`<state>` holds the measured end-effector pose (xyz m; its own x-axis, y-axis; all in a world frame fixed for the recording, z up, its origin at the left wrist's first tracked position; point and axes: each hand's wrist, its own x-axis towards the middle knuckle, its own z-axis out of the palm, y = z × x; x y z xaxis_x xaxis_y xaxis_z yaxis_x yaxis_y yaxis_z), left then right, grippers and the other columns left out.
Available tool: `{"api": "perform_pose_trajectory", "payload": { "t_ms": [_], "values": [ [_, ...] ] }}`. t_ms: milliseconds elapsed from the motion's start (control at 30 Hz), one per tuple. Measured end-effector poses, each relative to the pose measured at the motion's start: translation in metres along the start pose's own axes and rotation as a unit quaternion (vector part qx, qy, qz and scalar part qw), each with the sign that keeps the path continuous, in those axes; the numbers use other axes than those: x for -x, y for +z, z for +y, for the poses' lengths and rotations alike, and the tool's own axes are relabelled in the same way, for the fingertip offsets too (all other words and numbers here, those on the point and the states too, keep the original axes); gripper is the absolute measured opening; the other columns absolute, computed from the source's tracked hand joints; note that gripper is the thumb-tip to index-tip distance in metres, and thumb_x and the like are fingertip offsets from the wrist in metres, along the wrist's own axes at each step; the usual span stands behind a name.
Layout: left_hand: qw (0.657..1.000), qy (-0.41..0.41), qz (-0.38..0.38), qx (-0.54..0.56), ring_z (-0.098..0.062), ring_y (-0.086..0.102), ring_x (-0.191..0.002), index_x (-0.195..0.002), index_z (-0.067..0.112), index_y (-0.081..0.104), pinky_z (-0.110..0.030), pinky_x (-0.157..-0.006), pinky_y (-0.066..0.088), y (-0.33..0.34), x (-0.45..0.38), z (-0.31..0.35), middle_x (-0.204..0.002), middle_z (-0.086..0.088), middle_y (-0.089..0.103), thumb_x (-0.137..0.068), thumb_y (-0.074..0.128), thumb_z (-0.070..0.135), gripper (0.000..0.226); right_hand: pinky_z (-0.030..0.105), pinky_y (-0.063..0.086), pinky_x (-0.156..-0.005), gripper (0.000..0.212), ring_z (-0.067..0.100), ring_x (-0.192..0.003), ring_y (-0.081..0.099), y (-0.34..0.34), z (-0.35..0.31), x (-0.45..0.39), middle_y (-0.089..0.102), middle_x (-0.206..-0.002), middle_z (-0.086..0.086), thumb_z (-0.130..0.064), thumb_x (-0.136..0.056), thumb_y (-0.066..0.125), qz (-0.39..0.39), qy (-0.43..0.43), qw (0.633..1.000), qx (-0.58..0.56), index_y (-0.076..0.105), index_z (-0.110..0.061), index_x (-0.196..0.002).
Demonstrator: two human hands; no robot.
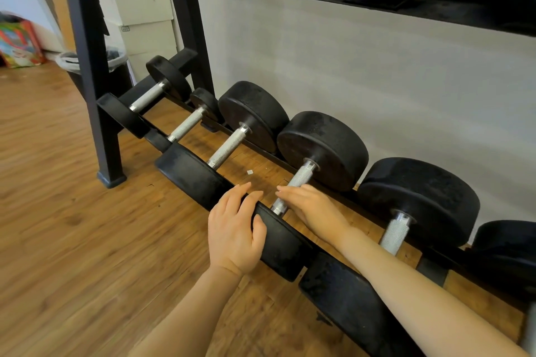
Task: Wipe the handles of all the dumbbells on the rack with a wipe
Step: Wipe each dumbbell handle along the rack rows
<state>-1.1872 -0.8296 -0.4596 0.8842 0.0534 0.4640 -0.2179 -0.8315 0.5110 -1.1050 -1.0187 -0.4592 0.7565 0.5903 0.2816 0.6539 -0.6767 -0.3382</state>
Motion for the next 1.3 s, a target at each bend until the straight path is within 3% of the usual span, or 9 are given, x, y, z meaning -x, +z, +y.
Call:
{"api": "perform_pose_trajectory", "payload": {
  "t_ms": [167, 233, 300, 433, 567, 867, 1067, 1167, 1300],
  "values": [
    [0.998, -0.012, -0.066, -0.004, -0.022, 0.034, -0.142, -0.139, 0.021, 0.053, -0.047, -0.114, 0.032, -0.013, 0.0, 0.004, -0.151, -0.003, 0.041, -0.093, 0.026, 0.04, 0.057, 0.034, 0.039, -0.109, 0.044, 0.02, -0.127, 0.048, -0.007, -0.004, -0.003, 0.055, -0.136, 0.007, 0.001, -0.091, 0.056, 0.013, 0.004, 1.0, 0.021, 0.054, -0.01, -0.133],
    [0.997, -0.016, -0.08, -0.008, -0.02, 0.027, -0.145, -0.143, 0.026, 0.048, -0.045, -0.117, 0.028, -0.022, 0.002, 0.002, -0.156, 0.0, 0.034, -0.093, 0.025, 0.047, 0.059, 0.027, 0.034, -0.109, 0.042, 0.018, -0.126, 0.05, -0.01, -0.008, -0.007, 0.056, -0.135, 0.007, -0.002, -0.091, 0.059, 0.028, 0.001, 0.999, 0.035, 0.055, -0.009, -0.132],
    [0.997, -0.013, -0.075, -0.023, -0.019, 0.029, -0.144, -0.142, 0.027, 0.048, -0.042, -0.116, 0.029, -0.034, 0.003, -0.004, -0.155, 0.0, 0.035, -0.093, 0.025, 0.048, 0.059, 0.019, 0.032, -0.105, 0.037, 0.014, -0.123, 0.053, -0.015, -0.014, -0.013, 0.059, -0.131, 0.005, -0.007, -0.092, 0.059, 0.053, 0.007, 0.998, 0.022, 0.059, -0.01, -0.129],
    [0.997, -0.016, -0.061, -0.054, -0.022, 0.04, -0.137, -0.138, 0.026, 0.053, -0.037, -0.109, 0.031, -0.062, 0.002, -0.025, -0.15, -0.003, 0.044, -0.093, 0.027, 0.047, 0.056, 0.027, 0.043, -0.102, 0.03, 0.014, -0.116, 0.058, -0.023, -0.028, -0.031, 0.064, -0.124, 0.004, -0.012, -0.094, 0.058, 0.09, -0.002, 0.996, 0.008, 0.063, -0.011, -0.123],
    [0.995, -0.007, -0.032, -0.091, -0.027, 0.048, -0.13, -0.131, 0.023, 0.059, -0.041, -0.103, 0.039, -0.084, -0.011, -0.048, -0.143, -0.007, 0.051, -0.094, 0.032, 0.042, 0.05, 0.021, 0.039, -0.1, 0.029, 0.014, -0.117, 0.057, -0.023, -0.044, -0.055, 0.064, -0.124, 0.004, -0.013, -0.095, 0.057, 0.097, -0.001, 0.995, 0.012, 0.063, -0.01, -0.124],
    [0.994, -0.038, -0.042, -0.098, -0.027, 0.04, -0.138, -0.138, 0.021, 0.054, -0.045, -0.113, 0.031, -0.083, -0.089, -0.101, -0.148, -0.009, 0.046, -0.1, 0.047, 0.032, 0.04, 0.021, 0.036, -0.1, 0.032, 0.017, -0.119, 0.056, 0.004, -0.069, -0.123, 0.062, -0.126, 0.005, -0.016, -0.097, 0.053, 0.055, 0.049, 0.997, 0.029, 0.059, -0.011, -0.128],
    [0.996, -0.022, -0.075, -0.052, -0.026, 0.043, -0.135, -0.135, 0.019, 0.057, -0.045, -0.112, 0.034, -0.067, -0.142, -0.123, -0.145, -0.009, 0.049, -0.1, 0.045, 0.031, 0.04, 0.04, 0.043, -0.098, 0.03, 0.029, -0.114, 0.055, 0.014, -0.06, -0.175, 0.061, -0.121, 0.015, -0.01, -0.098, 0.046, -0.018, 0.115, 0.992, 0.042, 0.06, -0.003, -0.123],
    [0.995, -0.043, -0.088, -0.02, -0.029, 0.047, -0.133, -0.133, 0.014, 0.059, -0.045, -0.11, 0.035, -0.06, -0.152, -0.123, -0.143, -0.012, 0.051, -0.1, 0.049, 0.027, 0.037, 0.037, 0.039, -0.099, 0.029, 0.031, -0.115, 0.053, 0.021, -0.058, -0.194, 0.061, -0.122, 0.016, -0.006, -0.097, 0.045, -0.027, 0.155, 0.986, 0.047, 0.061, -0.001, -0.12],
    [0.994, -0.05, -0.098, -0.013, -0.031, 0.054, -0.126, -0.13, 0.011, 0.062, -0.048, -0.108, 0.04, -0.047, -0.146, -0.127, -0.137, -0.014, 0.057, -0.097, 0.048, 0.027, 0.038, 0.032, 0.036, -0.106, 0.037, 0.027, -0.122, 0.055, 0.036, -0.053, -0.205, 0.058, -0.13, 0.016, -0.006, -0.093, 0.058, -0.015, 0.145, 0.988, 0.049, 0.056, -0.002, -0.13]
  ]
}}
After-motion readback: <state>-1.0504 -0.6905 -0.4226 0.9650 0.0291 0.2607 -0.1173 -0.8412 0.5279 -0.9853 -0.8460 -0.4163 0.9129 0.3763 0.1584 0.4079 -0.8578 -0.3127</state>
